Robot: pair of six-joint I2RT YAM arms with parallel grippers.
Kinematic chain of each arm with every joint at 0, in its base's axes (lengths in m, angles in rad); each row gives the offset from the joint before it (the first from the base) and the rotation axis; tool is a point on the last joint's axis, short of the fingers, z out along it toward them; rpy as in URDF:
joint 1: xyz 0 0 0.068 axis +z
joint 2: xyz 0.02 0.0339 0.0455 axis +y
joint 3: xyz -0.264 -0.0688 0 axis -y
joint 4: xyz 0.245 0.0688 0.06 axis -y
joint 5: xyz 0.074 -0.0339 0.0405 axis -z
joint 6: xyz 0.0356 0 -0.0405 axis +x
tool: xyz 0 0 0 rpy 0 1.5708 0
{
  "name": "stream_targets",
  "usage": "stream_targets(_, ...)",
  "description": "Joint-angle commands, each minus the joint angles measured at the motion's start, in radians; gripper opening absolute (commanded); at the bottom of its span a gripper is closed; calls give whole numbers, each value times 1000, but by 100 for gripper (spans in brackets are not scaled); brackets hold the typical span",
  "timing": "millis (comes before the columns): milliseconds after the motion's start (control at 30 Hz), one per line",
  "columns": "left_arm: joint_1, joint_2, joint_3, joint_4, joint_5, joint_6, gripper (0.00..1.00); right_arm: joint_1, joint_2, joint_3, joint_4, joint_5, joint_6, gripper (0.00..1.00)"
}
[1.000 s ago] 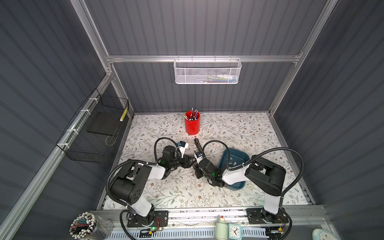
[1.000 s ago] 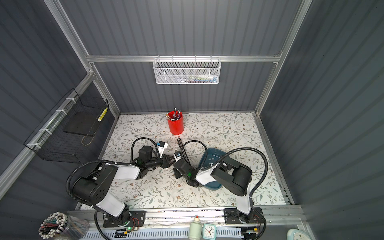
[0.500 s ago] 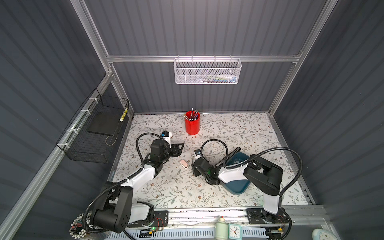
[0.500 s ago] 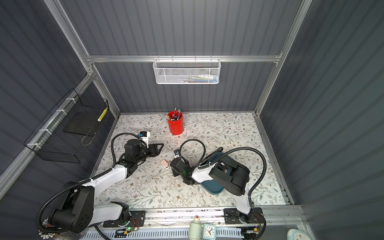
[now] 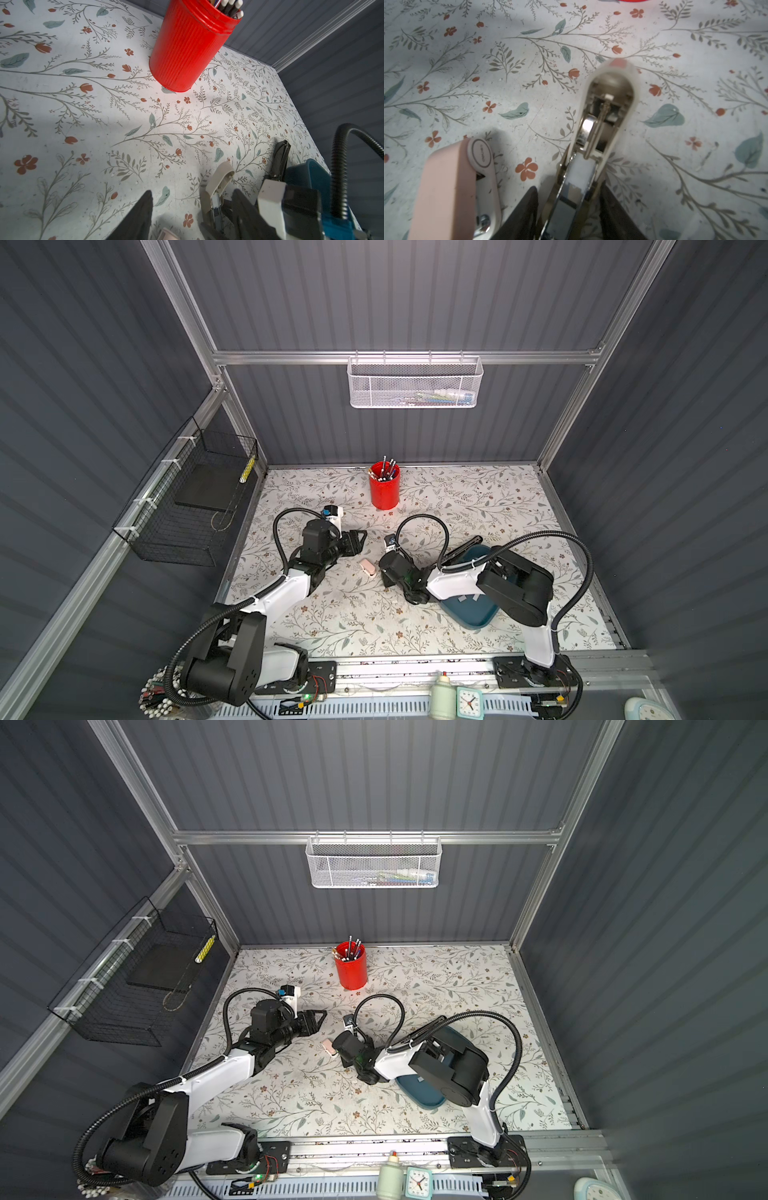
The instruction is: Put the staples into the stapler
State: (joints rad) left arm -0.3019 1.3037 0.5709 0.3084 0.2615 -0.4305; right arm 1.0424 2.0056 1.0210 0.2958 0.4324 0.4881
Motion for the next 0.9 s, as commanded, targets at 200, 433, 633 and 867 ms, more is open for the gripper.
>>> stream_targets(200,5,47,42,-4,60,-4,62,16,-27,-131,84,-130,-93,31)
stream_targets(433,4,185,32,106,226,-21,60,21,-21,-166,144,-160,-100,22)
stream_targets(633,4,288,39,215,326,-32,57,22,-10,-191,210,-172,-97,19)
stream_targets(867,1,381,44,369,428,-64,50,22,9,-182,231,-185,-98,17)
